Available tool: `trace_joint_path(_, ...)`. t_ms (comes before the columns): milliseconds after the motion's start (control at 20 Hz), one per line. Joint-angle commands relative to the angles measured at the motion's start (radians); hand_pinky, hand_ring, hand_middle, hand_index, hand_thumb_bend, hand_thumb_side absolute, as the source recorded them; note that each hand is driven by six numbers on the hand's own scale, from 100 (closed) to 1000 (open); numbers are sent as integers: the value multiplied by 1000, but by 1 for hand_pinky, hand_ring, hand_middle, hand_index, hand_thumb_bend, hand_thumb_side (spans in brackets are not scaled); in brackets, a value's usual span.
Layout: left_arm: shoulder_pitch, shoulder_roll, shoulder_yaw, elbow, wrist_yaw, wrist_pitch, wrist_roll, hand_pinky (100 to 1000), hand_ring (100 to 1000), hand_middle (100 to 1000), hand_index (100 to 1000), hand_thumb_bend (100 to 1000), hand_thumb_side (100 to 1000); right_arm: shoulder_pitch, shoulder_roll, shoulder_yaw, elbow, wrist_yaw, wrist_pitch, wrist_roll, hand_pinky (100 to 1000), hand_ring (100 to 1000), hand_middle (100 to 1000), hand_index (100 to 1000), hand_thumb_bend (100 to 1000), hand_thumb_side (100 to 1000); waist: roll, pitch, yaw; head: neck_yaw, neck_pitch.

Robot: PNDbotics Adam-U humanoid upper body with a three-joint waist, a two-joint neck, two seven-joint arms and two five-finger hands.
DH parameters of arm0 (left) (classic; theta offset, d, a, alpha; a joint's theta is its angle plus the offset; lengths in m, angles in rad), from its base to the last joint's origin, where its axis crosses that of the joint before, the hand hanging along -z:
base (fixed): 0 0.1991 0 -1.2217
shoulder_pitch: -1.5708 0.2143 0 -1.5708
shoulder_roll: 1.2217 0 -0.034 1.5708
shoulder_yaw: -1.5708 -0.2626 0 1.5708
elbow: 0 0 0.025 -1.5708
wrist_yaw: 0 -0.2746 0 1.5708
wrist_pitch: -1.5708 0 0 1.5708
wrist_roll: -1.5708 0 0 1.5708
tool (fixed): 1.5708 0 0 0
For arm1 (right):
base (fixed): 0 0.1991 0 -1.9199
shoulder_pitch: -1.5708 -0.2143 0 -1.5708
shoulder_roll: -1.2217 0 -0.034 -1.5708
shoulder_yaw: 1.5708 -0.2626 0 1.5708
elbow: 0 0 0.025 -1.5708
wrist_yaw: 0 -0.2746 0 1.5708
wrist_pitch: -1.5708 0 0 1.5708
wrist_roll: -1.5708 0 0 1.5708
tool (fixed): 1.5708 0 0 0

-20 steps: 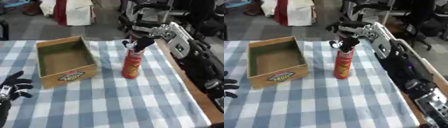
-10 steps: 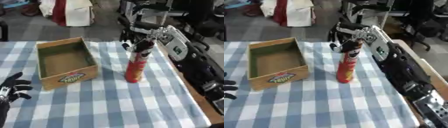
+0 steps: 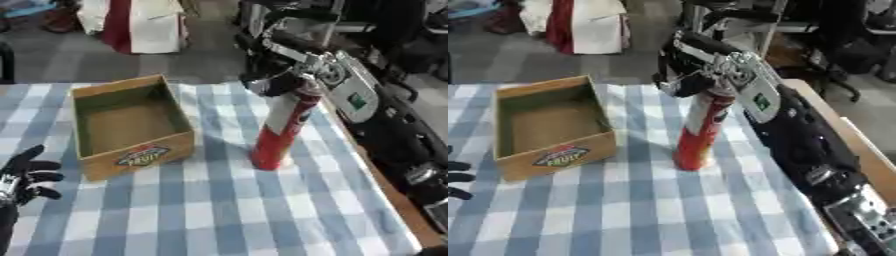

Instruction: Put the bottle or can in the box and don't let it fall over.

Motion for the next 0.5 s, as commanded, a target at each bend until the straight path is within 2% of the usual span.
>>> trace_joint_path(50,-12,2,-2,-15,5,0,-1,544,673,664,929,287,1000,-15,-28,19,-27,-13,6,-51,127,509,597,780,100,201,3,-8,0,-5,-13)
trace_joint_path(100,-12,3,-2,-15,5,0,-1,544,673,664,929,286,1000,-16,-34,33,-33,-12,12,-51,432,660,730,904,100,207,2,-9,0,-6,-13)
trace_joint_path(150,-12,3,-2,-15,5,0,-1,544,673,664,929,286,1000,-17,-41,44,-43,-8,19,-43,682,794,828,981,100,210,2,-9,0,-6,-13)
trace_joint_path(200,-11,4,-1,-15,4,0,-1,544,673,664,929,286,1000,-18,-50,49,-59,-3,26,-31,778,849,873,1000,100,375,1,-9,-2,-6,-13)
trace_joint_path(250,-11,4,-1,-15,4,0,-1,544,673,664,929,286,1000,-19,-59,49,-81,3,32,-17,835,890,903,1000,100,494,1,-9,-3,-5,-12)
trace_joint_path(400,-9,6,1,-15,3,0,0,544,673,664,929,286,1000,-8,-89,42,-145,19,50,29,950,980,971,1000,100,736,-1,-10,-9,-3,-12)
trace_joint_path(500,-7,7,2,-15,2,0,1,544,673,664,929,286,1000,4,-110,31,-183,23,64,61,978,1000,993,1000,100,790,-2,-10,-13,-1,-13)
